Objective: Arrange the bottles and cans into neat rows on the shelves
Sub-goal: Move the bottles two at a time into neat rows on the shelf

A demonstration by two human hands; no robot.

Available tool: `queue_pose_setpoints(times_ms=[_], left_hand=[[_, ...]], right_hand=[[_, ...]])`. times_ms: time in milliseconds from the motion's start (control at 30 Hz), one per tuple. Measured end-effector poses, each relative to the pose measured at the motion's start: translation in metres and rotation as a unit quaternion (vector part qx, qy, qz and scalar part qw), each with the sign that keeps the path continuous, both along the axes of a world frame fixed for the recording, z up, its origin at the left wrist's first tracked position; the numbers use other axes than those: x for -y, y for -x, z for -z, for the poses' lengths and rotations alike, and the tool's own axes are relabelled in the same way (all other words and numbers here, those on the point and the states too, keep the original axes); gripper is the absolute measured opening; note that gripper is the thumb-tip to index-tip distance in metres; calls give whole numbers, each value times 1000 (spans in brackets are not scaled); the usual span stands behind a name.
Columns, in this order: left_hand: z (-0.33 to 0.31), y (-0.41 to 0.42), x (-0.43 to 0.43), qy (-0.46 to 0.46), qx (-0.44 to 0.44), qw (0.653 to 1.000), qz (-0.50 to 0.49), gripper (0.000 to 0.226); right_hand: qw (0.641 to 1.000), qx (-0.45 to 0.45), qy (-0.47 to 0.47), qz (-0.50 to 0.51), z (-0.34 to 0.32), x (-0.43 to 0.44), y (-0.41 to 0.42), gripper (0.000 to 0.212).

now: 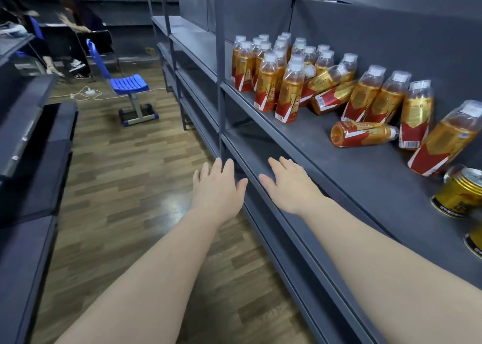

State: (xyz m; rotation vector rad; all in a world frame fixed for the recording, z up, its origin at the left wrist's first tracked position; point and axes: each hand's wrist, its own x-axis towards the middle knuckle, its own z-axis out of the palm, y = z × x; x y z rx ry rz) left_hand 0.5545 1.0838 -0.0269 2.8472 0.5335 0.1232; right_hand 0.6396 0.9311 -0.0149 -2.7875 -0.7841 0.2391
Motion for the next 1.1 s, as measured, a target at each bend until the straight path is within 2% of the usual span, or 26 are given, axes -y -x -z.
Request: queue_pose_setpoints(times_ms=[500, 733, 1100], left_hand=[[-19, -175, 18, -18, 14, 997, 70, 65], [-18, -244, 57, -13, 47, 984, 173, 57], [-18, -333, 112, 18, 30, 934, 357, 67]], right_hand=[[997, 24, -40, 63, -19, 23, -154, 66], [986, 28, -44, 160, -24, 72, -196, 67], [938, 75, -76, 330, -24, 127, -206, 62]])
